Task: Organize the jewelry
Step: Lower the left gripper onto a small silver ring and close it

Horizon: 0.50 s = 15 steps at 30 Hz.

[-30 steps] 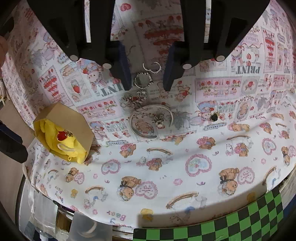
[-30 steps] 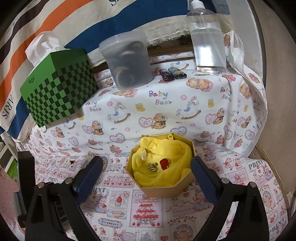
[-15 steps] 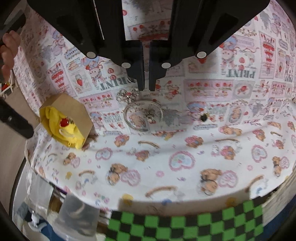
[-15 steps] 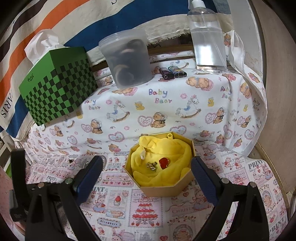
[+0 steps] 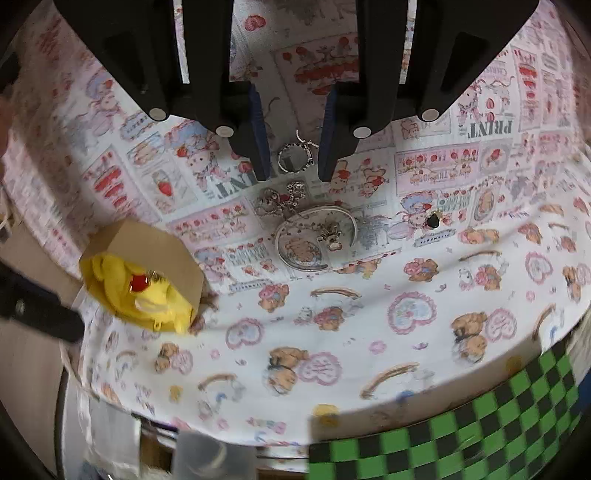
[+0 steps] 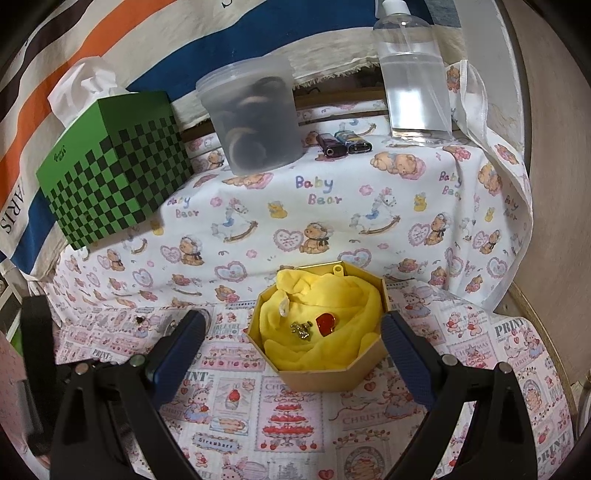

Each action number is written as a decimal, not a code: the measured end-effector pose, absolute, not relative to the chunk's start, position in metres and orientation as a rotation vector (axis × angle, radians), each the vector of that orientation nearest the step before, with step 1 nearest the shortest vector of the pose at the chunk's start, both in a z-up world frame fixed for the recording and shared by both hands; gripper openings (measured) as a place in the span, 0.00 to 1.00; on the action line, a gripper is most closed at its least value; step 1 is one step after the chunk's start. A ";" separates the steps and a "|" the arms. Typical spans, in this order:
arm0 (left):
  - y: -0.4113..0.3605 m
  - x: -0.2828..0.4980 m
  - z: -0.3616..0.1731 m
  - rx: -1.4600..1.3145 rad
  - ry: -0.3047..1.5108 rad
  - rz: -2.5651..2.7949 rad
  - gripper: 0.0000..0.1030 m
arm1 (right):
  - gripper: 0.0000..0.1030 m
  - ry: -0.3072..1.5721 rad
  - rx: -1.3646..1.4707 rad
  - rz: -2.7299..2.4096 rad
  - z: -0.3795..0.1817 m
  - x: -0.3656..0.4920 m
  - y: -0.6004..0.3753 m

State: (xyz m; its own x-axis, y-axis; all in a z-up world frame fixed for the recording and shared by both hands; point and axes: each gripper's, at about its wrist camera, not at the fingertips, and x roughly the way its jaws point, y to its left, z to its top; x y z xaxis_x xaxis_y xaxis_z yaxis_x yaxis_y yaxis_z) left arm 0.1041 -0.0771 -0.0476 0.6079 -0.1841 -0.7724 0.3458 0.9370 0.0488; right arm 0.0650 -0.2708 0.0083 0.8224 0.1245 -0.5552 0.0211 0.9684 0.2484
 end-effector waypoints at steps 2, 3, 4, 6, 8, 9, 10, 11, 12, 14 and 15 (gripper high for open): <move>-0.081 0.106 -0.051 0.219 0.872 -0.294 0.25 | 0.93 0.603 0.252 0.056 0.009 0.065 -0.271; -0.083 0.107 -0.051 0.213 0.870 -0.294 0.25 | 0.93 0.603 0.254 0.057 0.009 0.064 -0.271; -0.082 0.109 -0.051 0.199 0.873 -0.292 0.21 | 0.93 0.603 0.256 0.059 0.009 0.064 -0.271; -0.084 0.113 -0.052 0.177 0.881 -0.295 0.20 | 0.93 0.602 0.256 0.060 0.010 0.063 -0.271; -0.082 0.114 -0.053 0.168 0.883 -0.291 0.20 | 0.93 0.604 0.253 0.060 0.010 0.064 -0.270; -0.081 0.114 -0.052 0.164 0.882 -0.284 0.20 | 0.93 0.605 0.253 0.059 0.009 0.063 -0.270; -0.074 0.113 -0.050 0.157 0.880 -0.279 0.20 | 0.93 0.607 0.253 0.059 0.009 0.064 -0.270; -0.071 0.113 -0.047 0.142 0.874 -0.273 0.20 | 0.93 0.609 0.253 0.058 0.009 0.064 -0.270; -0.064 0.112 -0.044 0.129 0.868 -0.272 0.20 | 0.93 0.610 0.253 0.059 0.009 0.064 -0.270; -0.052 0.108 -0.033 0.090 0.848 -0.268 0.20 | 0.93 0.611 0.251 0.060 0.008 0.064 -0.269; -0.045 0.106 -0.026 0.068 0.837 -0.263 0.20 | 0.93 0.612 0.249 0.062 0.008 0.065 -0.269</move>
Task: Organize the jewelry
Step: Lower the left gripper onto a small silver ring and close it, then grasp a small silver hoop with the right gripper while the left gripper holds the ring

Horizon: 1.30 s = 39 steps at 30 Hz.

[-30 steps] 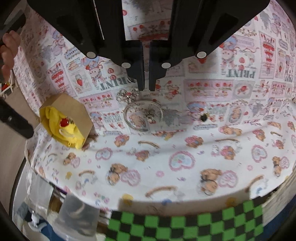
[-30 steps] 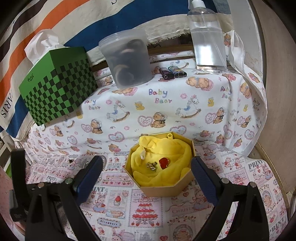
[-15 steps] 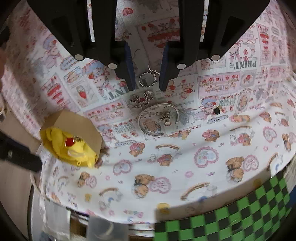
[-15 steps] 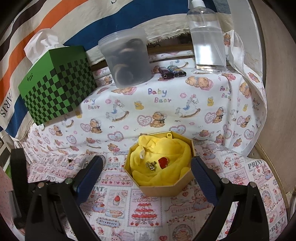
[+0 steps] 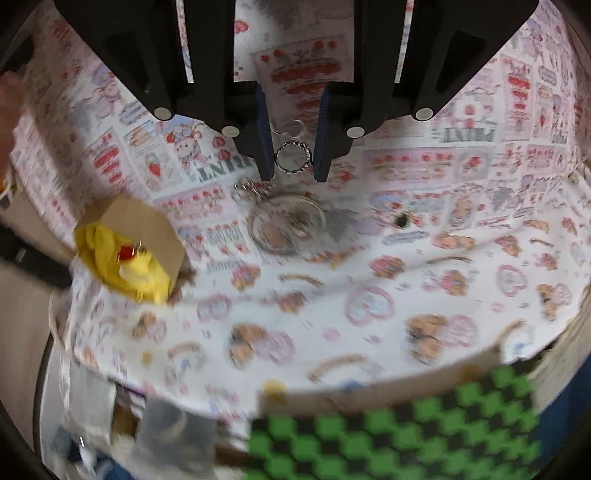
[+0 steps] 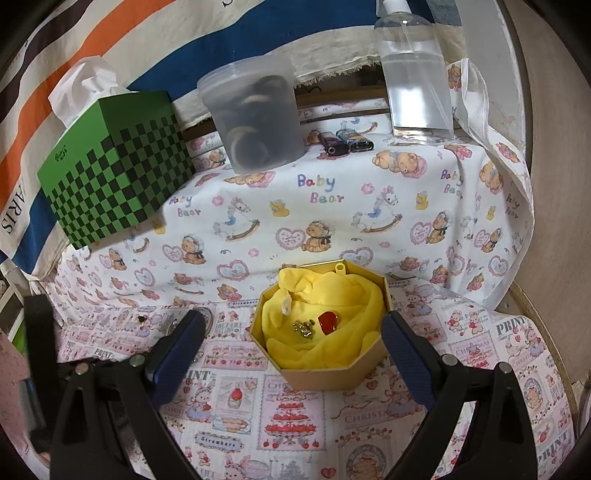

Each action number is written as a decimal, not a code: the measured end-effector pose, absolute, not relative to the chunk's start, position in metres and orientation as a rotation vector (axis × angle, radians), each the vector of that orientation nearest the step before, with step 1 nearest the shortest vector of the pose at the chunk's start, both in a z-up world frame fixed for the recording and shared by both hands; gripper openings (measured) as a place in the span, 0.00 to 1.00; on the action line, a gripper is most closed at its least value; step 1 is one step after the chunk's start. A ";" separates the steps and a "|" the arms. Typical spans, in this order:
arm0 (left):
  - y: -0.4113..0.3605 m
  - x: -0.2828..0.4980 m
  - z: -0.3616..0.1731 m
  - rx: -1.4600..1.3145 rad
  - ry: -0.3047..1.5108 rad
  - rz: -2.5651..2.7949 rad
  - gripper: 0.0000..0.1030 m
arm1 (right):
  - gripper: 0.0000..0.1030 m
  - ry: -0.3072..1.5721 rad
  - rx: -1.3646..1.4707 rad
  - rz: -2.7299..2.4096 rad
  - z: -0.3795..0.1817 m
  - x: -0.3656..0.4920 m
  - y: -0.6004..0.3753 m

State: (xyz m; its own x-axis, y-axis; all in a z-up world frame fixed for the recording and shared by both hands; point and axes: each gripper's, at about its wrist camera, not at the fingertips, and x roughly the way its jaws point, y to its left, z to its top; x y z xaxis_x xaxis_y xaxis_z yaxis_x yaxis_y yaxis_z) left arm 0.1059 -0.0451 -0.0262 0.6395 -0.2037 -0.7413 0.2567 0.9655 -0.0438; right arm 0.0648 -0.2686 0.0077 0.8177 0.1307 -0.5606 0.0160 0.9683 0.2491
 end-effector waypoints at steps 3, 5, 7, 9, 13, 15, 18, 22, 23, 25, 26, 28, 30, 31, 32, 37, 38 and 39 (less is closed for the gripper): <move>-0.024 0.097 -0.004 0.017 0.801 -0.235 0.20 | 0.93 0.620 0.242 0.076 0.006 0.065 -0.264; -0.011 0.089 0.012 0.012 0.769 -0.208 0.20 | 0.93 0.630 0.237 0.095 0.005 0.064 -0.258; -0.003 0.079 0.025 0.027 0.725 -0.191 0.20 | 0.93 0.657 0.219 0.105 0.004 0.064 -0.247; 0.004 0.075 0.033 0.020 0.696 -0.165 0.20 | 0.93 0.686 0.178 0.089 0.003 0.059 -0.228; 0.025 0.073 0.046 -0.039 0.654 -0.111 0.20 | 0.92 0.778 0.140 0.173 -0.001 0.062 -0.181; 0.030 0.075 0.047 -0.030 0.638 -0.073 0.20 | 0.83 0.861 0.177 0.250 -0.011 0.071 -0.164; 0.040 0.076 0.048 -0.047 0.631 -0.041 0.20 | 0.64 0.958 0.196 0.275 -0.023 0.081 -0.145; 0.051 0.077 0.048 -0.076 0.634 -0.032 0.20 | 0.44 1.034 0.209 0.259 -0.035 0.091 -0.122; 0.053 0.076 0.048 -0.073 0.632 -0.024 0.20 | 0.40 1.052 0.222 0.263 -0.039 0.093 -0.119; 0.055 0.077 0.048 -0.068 0.628 -0.004 0.20 | 0.32 1.077 0.241 0.270 -0.043 0.097 -0.113; 0.056 0.078 0.047 -0.072 0.630 -0.002 0.20 | 0.31 1.082 0.245 0.270 -0.046 0.097 -0.109; 0.060 0.079 0.047 -0.092 0.636 -0.005 0.20 | 0.29 1.079 0.261 0.267 -0.046 0.100 -0.104; 0.063 0.080 0.047 -0.110 0.639 -0.010 0.20 | 0.29 1.074 0.266 0.259 -0.047 0.104 -0.101; 0.064 0.080 0.047 -0.114 0.640 -0.010 0.20 | 0.28 1.067 0.259 0.244 -0.047 0.106 -0.099; 0.065 0.079 0.047 -0.116 0.639 -0.011 0.20 | 0.27 1.066 0.248 0.231 -0.046 0.106 -0.098; 0.064 0.078 0.048 -0.112 0.634 -0.010 0.20 | 0.26 1.065 0.233 0.210 -0.046 0.110 -0.093; 0.064 0.078 0.048 -0.111 0.634 -0.009 0.20 | 0.26 1.061 0.232 0.209 -0.046 0.110 -0.094; 0.064 0.078 0.048 -0.112 0.635 -0.009 0.20 | 0.25 1.053 0.221 0.204 -0.046 0.112 -0.093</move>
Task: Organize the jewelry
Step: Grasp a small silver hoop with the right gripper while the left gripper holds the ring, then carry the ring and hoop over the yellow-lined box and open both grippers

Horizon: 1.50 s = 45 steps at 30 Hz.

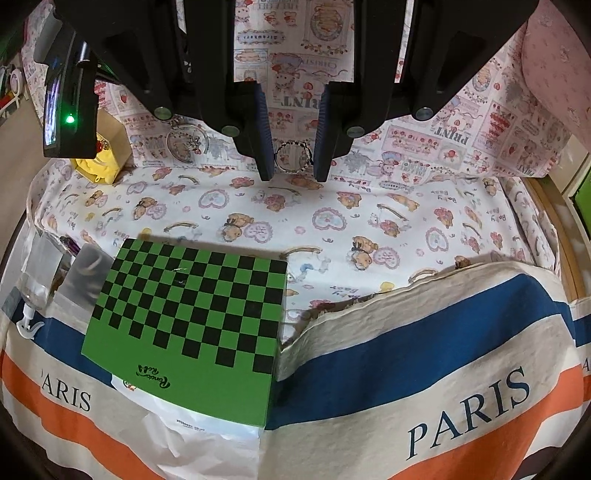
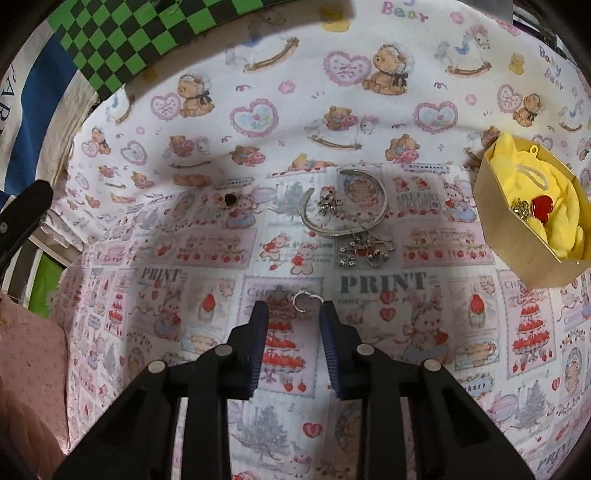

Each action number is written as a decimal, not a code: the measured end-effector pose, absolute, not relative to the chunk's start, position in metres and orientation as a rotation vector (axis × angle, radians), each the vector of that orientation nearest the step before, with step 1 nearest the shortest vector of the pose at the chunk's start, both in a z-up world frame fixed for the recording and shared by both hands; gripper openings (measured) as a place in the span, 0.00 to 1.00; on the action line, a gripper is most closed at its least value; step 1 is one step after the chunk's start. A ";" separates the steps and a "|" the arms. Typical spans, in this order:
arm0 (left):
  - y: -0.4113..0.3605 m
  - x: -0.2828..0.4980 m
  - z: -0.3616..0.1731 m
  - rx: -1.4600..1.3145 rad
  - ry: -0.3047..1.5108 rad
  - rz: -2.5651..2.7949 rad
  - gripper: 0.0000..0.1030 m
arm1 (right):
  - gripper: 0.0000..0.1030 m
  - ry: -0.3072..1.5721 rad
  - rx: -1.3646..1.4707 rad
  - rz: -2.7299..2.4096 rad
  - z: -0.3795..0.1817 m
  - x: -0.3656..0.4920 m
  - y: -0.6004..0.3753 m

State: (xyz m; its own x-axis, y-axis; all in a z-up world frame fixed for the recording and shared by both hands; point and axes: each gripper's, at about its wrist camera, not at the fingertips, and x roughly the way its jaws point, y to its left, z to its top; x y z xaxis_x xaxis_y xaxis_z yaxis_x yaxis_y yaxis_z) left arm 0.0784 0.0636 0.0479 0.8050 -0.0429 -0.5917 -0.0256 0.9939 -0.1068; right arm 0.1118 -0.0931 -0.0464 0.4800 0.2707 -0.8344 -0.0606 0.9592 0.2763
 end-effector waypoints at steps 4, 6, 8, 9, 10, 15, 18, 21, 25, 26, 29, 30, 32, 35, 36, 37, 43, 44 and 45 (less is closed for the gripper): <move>0.064 0.080 0.047 -0.112 0.640 -0.008 0.20 | 0.22 1.029 0.168 0.175 -0.044 0.115 -0.092; 0.064 0.080 0.046 -0.115 0.641 -0.009 0.20 | 0.22 1.021 0.165 0.187 -0.041 0.115 -0.094; 0.065 0.081 0.046 -0.117 0.642 -0.011 0.20 | 0.22 1.000 0.135 0.188 -0.038 0.117 -0.093; 0.065 0.081 0.046 -0.117 0.643 -0.010 0.20 | 0.22 0.999 0.116 0.193 -0.038 0.118 -0.091; 0.065 0.081 0.046 -0.116 0.643 -0.009 0.20 | 0.22 1.008 0.097 0.195 -0.040 0.119 -0.089; 0.064 0.083 0.043 -0.112 0.650 -0.007 0.20 | 0.22 1.022 0.084 0.214 -0.047 0.122 -0.085; 0.064 0.084 0.042 -0.110 0.653 -0.005 0.20 | 0.20 1.015 0.072 0.210 -0.048 0.122 -0.084; 0.064 0.085 0.041 -0.110 0.657 -0.004 0.20 | 0.12 1.012 0.050 0.204 -0.048 0.120 -0.083; 0.064 0.084 0.042 -0.110 0.657 -0.004 0.20 | 0.11 1.014 0.058 0.211 -0.048 0.120 -0.084; 0.064 0.084 0.042 -0.110 0.657 -0.004 0.20 | 0.11 1.012 0.060 0.212 -0.048 0.120 -0.084; 0.064 0.084 0.042 -0.111 0.657 -0.004 0.20 | 0.11 1.003 0.064 0.221 -0.044 0.116 -0.086; 0.064 0.084 0.042 -0.111 0.657 -0.004 0.20 | 0.11 0.999 0.067 0.226 -0.041 0.113 -0.089; 0.064 0.085 0.041 -0.109 0.659 -0.006 0.20 | 0.11 0.983 0.070 0.241 -0.035 0.106 -0.094; 0.062 0.084 0.042 -0.101 0.659 -0.008 0.20 | 0.11 0.955 0.067 0.256 -0.025 0.096 -0.103; 0.061 0.084 0.042 -0.098 0.658 -0.009 0.20 | 0.11 0.947 0.067 0.258 -0.023 0.094 -0.105; 0.060 0.084 0.042 -0.096 0.654 -0.012 0.20 | 0.11 0.929 0.068 0.262 -0.019 0.090 -0.110; 0.054 0.079 0.045 -0.087 0.634 -0.035 0.20 | 0.11 0.834 0.085 0.291 0.000 0.072 -0.136; 0.053 0.078 0.046 -0.085 0.627 -0.037 0.20 | 0.11 0.818 0.093 0.291 0.003 0.069 -0.141; 0.051 0.076 0.047 -0.082 0.620 -0.039 0.20 | 0.11 0.801 0.101 0.289 0.006 0.070 -0.144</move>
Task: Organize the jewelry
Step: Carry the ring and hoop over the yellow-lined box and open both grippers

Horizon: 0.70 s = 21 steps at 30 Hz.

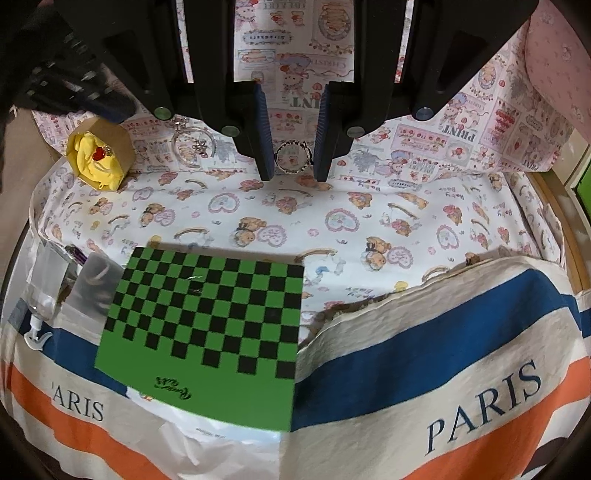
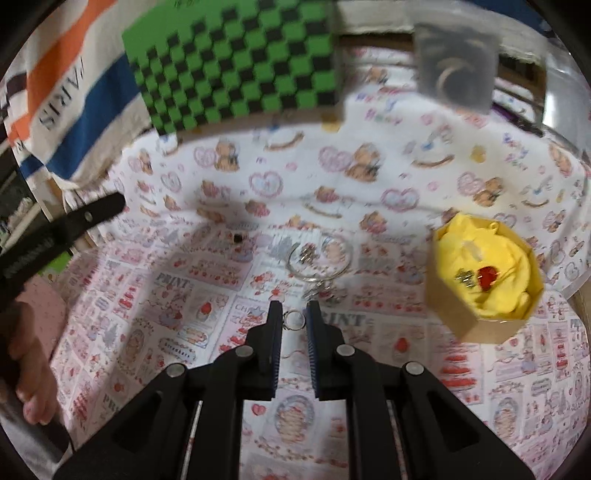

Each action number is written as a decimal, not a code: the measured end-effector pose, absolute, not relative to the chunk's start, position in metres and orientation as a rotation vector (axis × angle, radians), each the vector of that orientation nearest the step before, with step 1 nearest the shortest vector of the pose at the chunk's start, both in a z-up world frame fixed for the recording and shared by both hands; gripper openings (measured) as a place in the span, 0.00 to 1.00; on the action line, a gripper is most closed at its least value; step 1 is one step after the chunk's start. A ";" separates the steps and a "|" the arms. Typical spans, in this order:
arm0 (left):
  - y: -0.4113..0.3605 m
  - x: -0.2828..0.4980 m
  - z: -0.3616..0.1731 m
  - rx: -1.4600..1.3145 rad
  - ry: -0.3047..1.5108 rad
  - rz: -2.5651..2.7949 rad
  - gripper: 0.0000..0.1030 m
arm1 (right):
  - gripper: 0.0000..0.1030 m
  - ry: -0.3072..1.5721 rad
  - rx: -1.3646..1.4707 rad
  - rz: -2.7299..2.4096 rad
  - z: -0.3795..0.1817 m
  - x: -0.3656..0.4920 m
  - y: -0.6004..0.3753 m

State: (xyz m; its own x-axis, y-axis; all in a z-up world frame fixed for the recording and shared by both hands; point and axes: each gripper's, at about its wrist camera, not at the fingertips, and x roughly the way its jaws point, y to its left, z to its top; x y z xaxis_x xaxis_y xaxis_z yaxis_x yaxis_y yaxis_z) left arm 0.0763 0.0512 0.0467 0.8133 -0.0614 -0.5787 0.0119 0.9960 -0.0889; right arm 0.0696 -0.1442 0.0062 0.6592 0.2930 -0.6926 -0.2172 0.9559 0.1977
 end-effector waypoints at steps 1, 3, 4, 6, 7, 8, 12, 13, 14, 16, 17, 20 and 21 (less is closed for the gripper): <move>0.050 0.075 0.048 -0.079 0.613 -0.043 0.20 | 0.11 0.783 0.110 0.287 0.011 0.068 -0.151; 0.046 0.072 0.050 -0.074 0.596 -0.050 0.20 | 0.11 0.752 0.135 0.286 0.019 0.064 -0.165; 0.044 0.071 0.050 -0.075 0.590 -0.053 0.20 | 0.11 0.739 0.146 0.286 0.024 0.062 -0.172; 0.038 0.070 0.050 -0.072 0.593 -0.061 0.20 | 0.11 0.707 0.169 0.278 0.032 0.059 -0.187; 0.035 0.070 0.050 -0.066 0.596 -0.067 0.20 | 0.11 0.692 0.182 0.275 0.034 0.058 -0.194; 0.031 0.069 0.049 -0.060 0.595 -0.075 0.20 | 0.11 0.683 0.193 0.275 0.036 0.057 -0.200; 0.016 0.065 0.049 -0.021 0.595 -0.096 0.20 | 0.11 0.649 0.265 0.258 0.042 0.056 -0.234; 0.012 0.063 0.049 -0.018 0.594 -0.106 0.20 | 0.11 0.640 0.298 0.250 0.042 0.057 -0.246; 0.009 0.062 0.050 -0.020 0.593 -0.116 0.20 | 0.11 0.638 0.313 0.247 0.041 0.058 -0.252; -0.003 0.064 0.053 -0.024 0.598 -0.159 0.20 | 0.11 0.657 0.363 0.235 0.037 0.064 -0.270; -0.010 0.067 0.053 -0.021 0.607 -0.171 0.20 | 0.11 0.661 0.381 0.222 0.034 0.066 -0.277; -0.035 0.080 0.053 -0.014 0.652 -0.201 0.20 | 0.11 0.675 0.414 0.183 0.026 0.071 -0.295; -0.046 0.084 0.054 -0.011 0.667 -0.220 0.20 | 0.11 0.681 0.430 0.182 0.024 0.073 -0.299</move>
State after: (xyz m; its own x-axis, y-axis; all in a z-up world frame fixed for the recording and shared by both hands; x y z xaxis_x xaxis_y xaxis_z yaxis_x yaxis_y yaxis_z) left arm 0.0840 -0.0460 0.0537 0.7631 -0.2055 -0.6127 0.1986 0.9768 -0.0802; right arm 0.0731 -0.2993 0.0238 0.7651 0.3006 -0.5694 -0.0242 0.8971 0.4412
